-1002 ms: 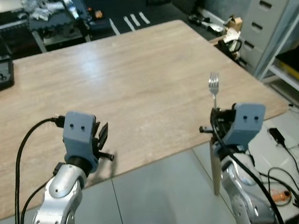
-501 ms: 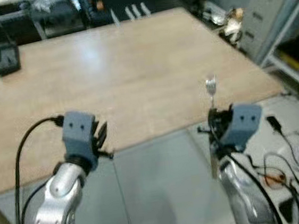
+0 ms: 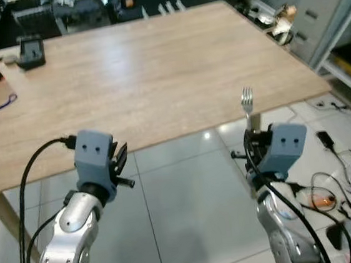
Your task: Setting the table
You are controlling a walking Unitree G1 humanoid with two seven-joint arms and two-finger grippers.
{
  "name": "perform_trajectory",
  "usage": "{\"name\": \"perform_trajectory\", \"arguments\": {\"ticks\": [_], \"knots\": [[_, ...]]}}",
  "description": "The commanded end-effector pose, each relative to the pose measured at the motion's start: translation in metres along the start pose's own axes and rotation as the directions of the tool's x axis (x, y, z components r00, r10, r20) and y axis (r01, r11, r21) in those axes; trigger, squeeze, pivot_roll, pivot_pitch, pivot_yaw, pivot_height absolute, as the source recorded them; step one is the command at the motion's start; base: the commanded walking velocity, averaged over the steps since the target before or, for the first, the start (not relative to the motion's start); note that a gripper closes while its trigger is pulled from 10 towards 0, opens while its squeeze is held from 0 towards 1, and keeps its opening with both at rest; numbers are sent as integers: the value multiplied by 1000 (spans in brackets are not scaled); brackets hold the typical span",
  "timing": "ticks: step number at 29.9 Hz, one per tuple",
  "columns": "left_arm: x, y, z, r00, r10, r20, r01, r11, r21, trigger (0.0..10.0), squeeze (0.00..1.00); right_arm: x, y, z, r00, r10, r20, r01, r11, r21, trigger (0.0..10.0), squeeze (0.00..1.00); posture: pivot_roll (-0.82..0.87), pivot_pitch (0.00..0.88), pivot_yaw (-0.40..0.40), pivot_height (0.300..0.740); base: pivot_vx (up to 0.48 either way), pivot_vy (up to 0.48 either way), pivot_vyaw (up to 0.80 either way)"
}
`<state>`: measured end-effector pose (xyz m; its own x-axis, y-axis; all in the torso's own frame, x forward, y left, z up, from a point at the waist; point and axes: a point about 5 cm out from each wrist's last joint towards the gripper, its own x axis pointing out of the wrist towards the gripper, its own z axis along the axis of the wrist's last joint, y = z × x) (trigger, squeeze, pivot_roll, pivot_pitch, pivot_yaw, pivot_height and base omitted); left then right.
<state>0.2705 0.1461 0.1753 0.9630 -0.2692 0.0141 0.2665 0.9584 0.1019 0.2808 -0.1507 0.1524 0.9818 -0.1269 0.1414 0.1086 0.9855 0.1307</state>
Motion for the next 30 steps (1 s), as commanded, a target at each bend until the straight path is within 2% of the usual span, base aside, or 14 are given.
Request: {"name": "perform_trajectory", "arguments": {"ticks": [1, 14, 27, 30], "knots": [[-1, 3, -4, 1000, 12, -18, -12, 1000, 9, 10000, 0, -3, 2, -3, 1000, 3, -8, -3, 1000, 6, 10000, 0, 13, 56, 50, 740, -262, 0, 0], [-1, 2, -4, 1000, 8, -15, -8, 1000, 8, 10000, 0, -3, 2, -4, 1000, 6, -12, -6, 1000, 1, 10000, 0, 11, 58, 49, 740, -256, 0, 0], [-1, 1, -4, 1000, 8, -18, -7, 1000, 4, 10000, 0, -5, 1, -6, 1000, 4, -22, -4, 1000, 4, 10000, 0, 10, 64, 50, 740, 0, 0, 0], [-1, 1, -4, 1000, 7, -19, -7, 1000, 3, 10000, 0, -5, 1, -6, 1000, 3, -27, -2, 1000, 12, 10000, 0, 10, 64, 50, 740, 0, 0, -800]]}}
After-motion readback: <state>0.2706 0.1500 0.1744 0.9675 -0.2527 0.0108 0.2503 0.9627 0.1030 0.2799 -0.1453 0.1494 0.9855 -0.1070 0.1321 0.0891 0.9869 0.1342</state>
